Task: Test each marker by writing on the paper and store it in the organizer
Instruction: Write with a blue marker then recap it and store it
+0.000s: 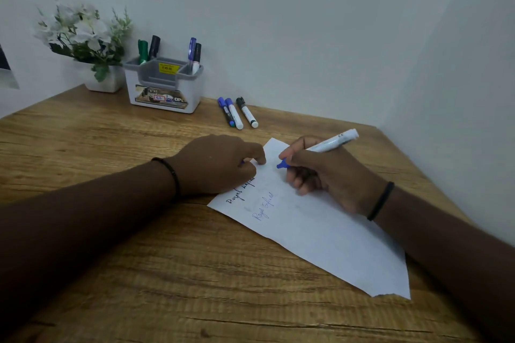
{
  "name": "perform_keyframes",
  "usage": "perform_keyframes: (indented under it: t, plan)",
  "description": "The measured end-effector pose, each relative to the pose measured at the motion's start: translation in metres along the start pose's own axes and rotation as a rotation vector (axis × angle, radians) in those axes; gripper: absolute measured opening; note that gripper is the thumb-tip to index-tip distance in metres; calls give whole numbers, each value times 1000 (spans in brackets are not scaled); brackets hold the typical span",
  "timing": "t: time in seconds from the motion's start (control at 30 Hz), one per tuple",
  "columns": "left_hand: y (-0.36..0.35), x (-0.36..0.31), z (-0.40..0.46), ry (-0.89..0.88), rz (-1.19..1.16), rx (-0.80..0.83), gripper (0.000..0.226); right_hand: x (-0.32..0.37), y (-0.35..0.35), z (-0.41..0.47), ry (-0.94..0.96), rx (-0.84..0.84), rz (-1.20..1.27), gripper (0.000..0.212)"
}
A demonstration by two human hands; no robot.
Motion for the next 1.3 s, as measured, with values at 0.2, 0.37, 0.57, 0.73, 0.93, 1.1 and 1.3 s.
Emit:
perform_keyframes:
  t: [0.2,0.37,0.57,0.73,0.93,1.1,1.3]
  plan:
    - [-1,2,3,-15,14,69,30,3,-3,11,-12,-41,-173,9]
    - [-3,1,6,-23,37,85,30,3,-5,13,-18,-70,-200,18]
    - [-4,-1,3,-47,77,71,30,5,-4,12,-64,-81,-268,28]
    - [-4,1,4,-54,86,74,31,5,-1,12,-65,-30,-141,28]
    - [-5,2,5,-64,73,85,30,5,2,7,-51,75,-32,14]
    - [-4,2,5,-64,70,88,31,0,3,6,-62,50,45,5]
    - [-4,3,6,-61,72,93,31,0,2,5,26,-14,-94,7]
Point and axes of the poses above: each hand's wrist, its own z-axis towards the middle knuckle, its own y-axis out of the back of the hand, x = y × z, the point moved 4 cm from there along z, towards the middle knuckle, and after that the axes turned 1 degree about -y, right-handed, at the moved point
